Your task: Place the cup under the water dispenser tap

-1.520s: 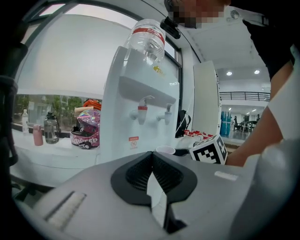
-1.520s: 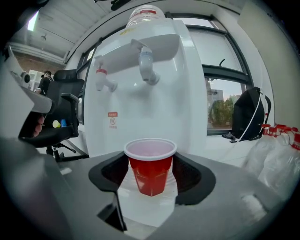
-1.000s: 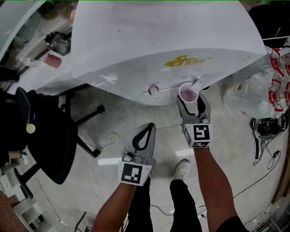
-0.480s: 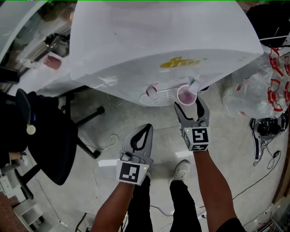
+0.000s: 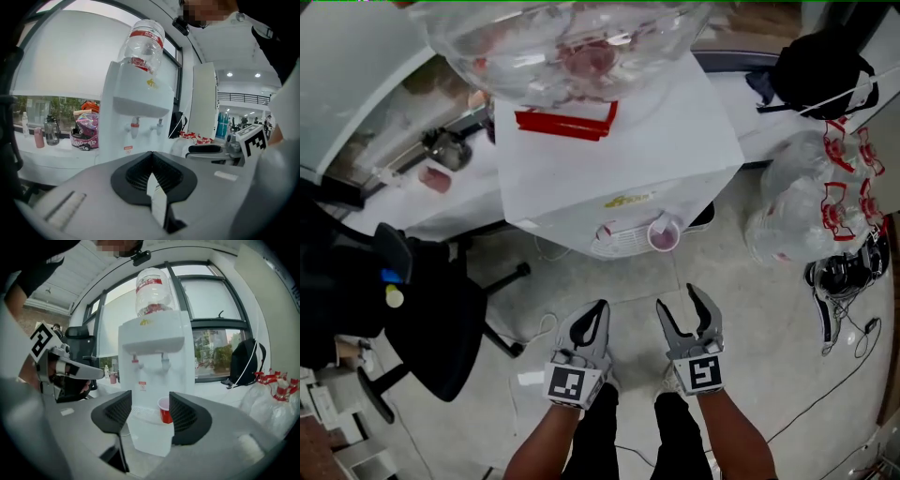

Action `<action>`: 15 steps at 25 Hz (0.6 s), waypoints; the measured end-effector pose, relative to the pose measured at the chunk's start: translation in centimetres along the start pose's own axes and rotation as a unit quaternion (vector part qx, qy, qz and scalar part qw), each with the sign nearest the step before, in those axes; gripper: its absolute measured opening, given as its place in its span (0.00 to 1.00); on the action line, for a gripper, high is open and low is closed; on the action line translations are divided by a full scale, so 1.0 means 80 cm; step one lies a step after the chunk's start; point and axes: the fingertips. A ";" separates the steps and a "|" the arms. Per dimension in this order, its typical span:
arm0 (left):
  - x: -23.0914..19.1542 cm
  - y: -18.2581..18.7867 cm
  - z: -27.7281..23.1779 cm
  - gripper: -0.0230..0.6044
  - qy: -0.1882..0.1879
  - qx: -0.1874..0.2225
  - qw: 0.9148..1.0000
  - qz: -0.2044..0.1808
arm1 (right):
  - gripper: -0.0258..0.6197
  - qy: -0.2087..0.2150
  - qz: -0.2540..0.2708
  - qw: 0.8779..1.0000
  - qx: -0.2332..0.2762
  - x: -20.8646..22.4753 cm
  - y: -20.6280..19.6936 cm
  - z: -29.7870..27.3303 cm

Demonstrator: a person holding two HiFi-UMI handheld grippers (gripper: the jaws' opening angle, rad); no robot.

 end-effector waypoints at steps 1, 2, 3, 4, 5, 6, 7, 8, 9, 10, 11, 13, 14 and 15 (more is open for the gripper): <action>0.001 0.010 0.007 0.07 0.002 -0.005 1.000 0.004 | 0.40 -0.004 0.003 1.000 0.010 -0.005 0.020 0.011; 0.002 0.021 0.013 0.07 0.003 -0.011 1.000 0.009 | 0.34 -0.010 0.002 1.000 0.015 -0.008 0.038 0.022; 0.004 0.032 0.019 0.07 0.003 -0.013 1.000 0.013 | 0.30 -0.018 0.001 1.000 0.015 -0.010 0.054 0.033; 0.006 0.045 0.025 0.07 0.002 -0.013 1.000 0.015 | 0.25 -0.026 0.000 1.000 0.013 -0.011 0.071 0.043; 0.009 0.058 0.031 0.07 -0.001 -0.010 1.000 0.015 | 0.18 -0.034 0.000 0.999 0.010 -0.011 0.087 0.053; 0.015 0.073 0.038 0.07 -0.005 -0.007 1.000 0.012 | 0.13 -0.040 0.000 0.999 0.006 -0.011 0.102 0.064; 0.022 0.088 0.045 0.07 -0.012 -0.003 1.000 0.007 | 0.06 -0.046 -0.001 0.999 0.002 -0.010 0.117 0.075; 0.029 0.102 0.052 0.07 -0.020 0.000 1.000 -0.001 | 0.04 -0.051 -0.002 0.999 -0.001 -0.009 0.132 0.085; 0.037 0.114 0.058 0.07 -0.029 0.000 1.000 -0.010 | 0.04 -0.054 -0.003 0.999 -0.003 -0.008 0.147 0.094; 0.044 0.123 0.066 0.07 -0.039 -0.002 0.999 -0.017 | 0.04 -0.054 0.000 0.999 -0.006 -0.009 0.161 0.101; 0.051 0.131 0.075 0.07 -0.047 -0.007 0.999 -0.023 | 0.04 -0.052 0.007 0.999 -0.009 -0.012 0.175 0.108; 0.063 0.150 0.095 0.07 -0.060 -0.016 0.998 -0.029 | 0.04 -0.042 0.021 0.999 -0.021 -0.022 0.199 0.123; 0.069 0.164 0.105 0.07 -0.063 -0.016 0.997 -0.032 | 0.04 -0.037 0.025 0.999 -0.028 -0.027 0.211 0.132; 0.074 0.177 0.115 0.07 -0.065 -0.016 0.997 -0.035 | 0.04 -0.032 0.026 0.999 -0.034 -0.032 0.224 0.140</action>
Point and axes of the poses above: the fingertips, and each gripper's own axes: z backward along the fingers, x to its right, y out of its top, and after that the axes turned 2 degrees about y, right-handed
